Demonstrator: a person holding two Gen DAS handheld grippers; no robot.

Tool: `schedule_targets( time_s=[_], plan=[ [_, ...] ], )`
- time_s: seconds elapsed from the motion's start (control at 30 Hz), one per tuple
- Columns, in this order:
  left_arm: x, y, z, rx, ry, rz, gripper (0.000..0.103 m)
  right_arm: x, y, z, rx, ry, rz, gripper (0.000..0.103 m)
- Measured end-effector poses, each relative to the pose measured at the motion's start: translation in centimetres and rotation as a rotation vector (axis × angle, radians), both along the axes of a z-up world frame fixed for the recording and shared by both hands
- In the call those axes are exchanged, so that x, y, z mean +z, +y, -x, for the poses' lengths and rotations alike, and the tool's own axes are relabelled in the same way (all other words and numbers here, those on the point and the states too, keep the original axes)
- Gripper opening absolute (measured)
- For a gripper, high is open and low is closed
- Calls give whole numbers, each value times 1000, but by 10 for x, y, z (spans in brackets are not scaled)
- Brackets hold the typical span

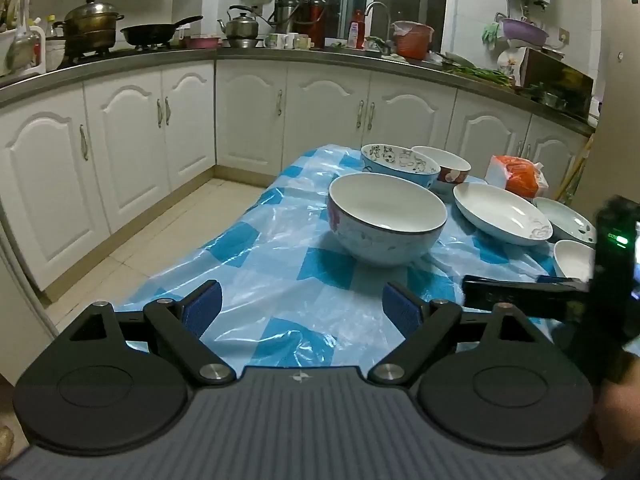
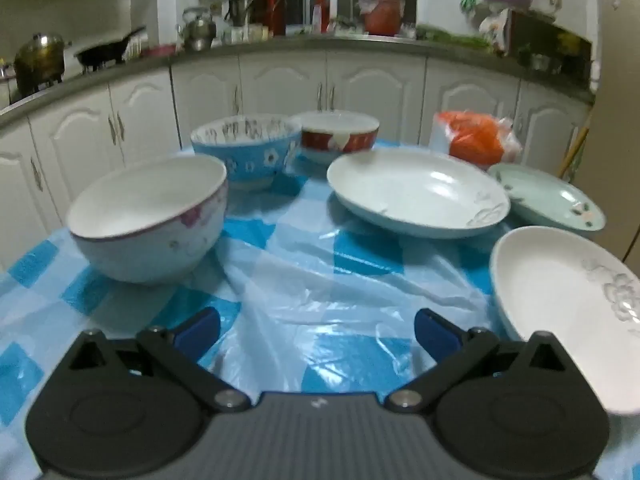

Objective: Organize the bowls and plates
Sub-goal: 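Move both grippers toward the white grey-flower plate on the table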

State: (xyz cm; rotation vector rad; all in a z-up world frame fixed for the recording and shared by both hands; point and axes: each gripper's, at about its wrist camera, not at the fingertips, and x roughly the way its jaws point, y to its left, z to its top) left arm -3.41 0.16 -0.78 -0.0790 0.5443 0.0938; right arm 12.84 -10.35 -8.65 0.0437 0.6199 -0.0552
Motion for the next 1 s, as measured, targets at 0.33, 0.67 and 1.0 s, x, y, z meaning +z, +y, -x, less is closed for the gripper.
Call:
schedule_targets(
  time_s=[0.33,0.67,1.0],
  plan=[
    [15,5,6,0,-30,-13,103,38,-3,55,-38,-167,11,102],
    [25,6,20,-3,-77,-39,103,57,-1,87,-18,-178,-35,102],
    [34,-4,33,-19,-124,-71,103,72,-7,119,-52,-212,-46,102]
  ],
)
